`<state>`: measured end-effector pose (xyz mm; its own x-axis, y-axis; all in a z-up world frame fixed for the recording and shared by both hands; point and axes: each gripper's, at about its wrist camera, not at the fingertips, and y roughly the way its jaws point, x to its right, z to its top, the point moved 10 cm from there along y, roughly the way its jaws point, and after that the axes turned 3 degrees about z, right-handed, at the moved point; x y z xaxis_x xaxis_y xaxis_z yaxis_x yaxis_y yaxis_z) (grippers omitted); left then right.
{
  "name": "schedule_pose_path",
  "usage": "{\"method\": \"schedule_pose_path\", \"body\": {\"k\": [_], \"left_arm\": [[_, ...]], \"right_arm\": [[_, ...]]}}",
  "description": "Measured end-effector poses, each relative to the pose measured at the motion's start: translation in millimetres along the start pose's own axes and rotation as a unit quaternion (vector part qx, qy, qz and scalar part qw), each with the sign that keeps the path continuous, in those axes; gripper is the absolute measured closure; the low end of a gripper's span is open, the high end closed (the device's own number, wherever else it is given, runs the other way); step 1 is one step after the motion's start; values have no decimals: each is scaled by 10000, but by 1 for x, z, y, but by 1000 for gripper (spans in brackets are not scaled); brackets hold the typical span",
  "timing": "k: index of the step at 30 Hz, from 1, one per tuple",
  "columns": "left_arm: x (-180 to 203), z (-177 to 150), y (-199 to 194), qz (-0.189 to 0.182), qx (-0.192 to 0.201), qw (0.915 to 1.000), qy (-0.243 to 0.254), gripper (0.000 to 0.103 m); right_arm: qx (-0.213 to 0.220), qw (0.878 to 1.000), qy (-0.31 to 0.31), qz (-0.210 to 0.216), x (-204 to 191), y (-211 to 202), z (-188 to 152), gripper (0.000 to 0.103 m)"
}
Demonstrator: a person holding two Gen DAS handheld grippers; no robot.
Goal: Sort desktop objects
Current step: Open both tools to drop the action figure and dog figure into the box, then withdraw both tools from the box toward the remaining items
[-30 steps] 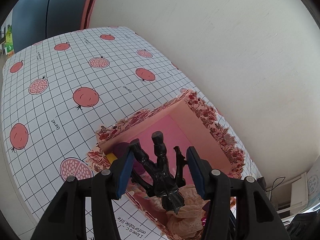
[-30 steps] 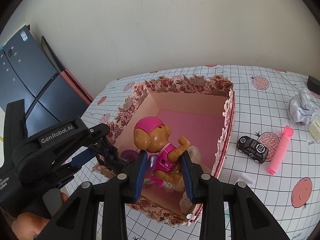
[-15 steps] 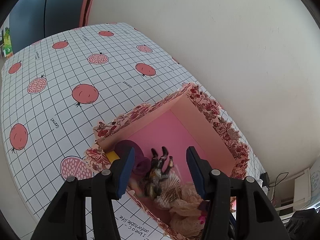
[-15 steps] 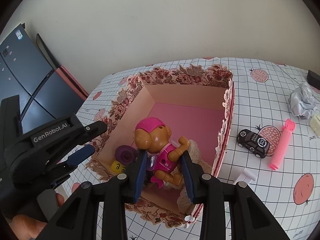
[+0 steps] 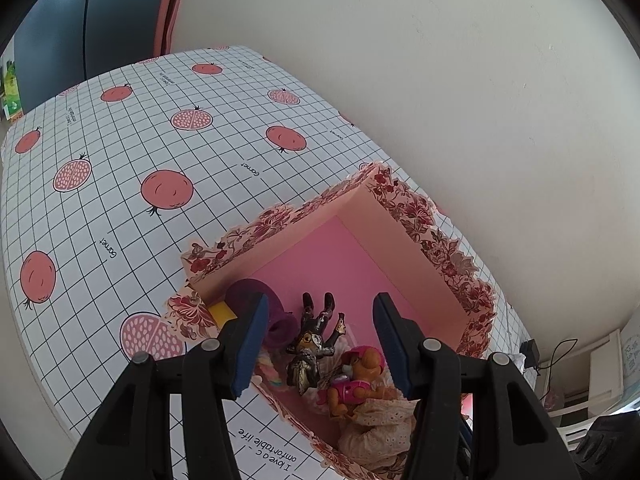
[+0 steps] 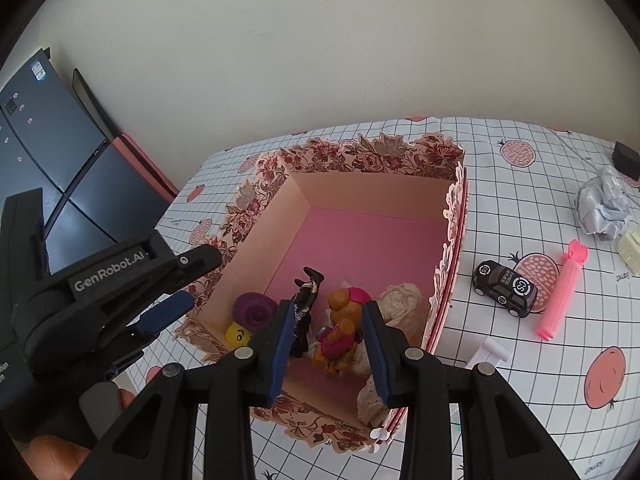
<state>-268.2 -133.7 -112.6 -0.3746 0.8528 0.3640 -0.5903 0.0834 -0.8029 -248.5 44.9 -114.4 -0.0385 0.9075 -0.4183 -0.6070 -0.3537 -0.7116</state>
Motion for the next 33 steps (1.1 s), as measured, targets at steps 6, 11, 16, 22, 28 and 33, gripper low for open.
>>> {"method": "schedule_pose_path", "body": {"k": [6,11,16,22,28,33], "left_arm": [[-1,5,-8,-33,86,10000,-6,35],[-1,7,-14,-24,143,9999,13,31],[0,9,-18,29,184,9998,31,25],[0,7,-17,101,177,9998,75,24],[5,5,-20,182,201,9995,183,16],[10,5,-26,220,274,9992,215,11]], "right_arm": [[218,9998,-24,-14,-3,-16,9,50],[353,9992,-57,-169,2,-27,15,36],[410,9989,61,-213,9,-31,18,23],[392,9990,116,-206,15,-31,20,13],[339,9990,189,-222,21,-29,18,5],[306,9991,230,-199,24,-30,17,1]]}}
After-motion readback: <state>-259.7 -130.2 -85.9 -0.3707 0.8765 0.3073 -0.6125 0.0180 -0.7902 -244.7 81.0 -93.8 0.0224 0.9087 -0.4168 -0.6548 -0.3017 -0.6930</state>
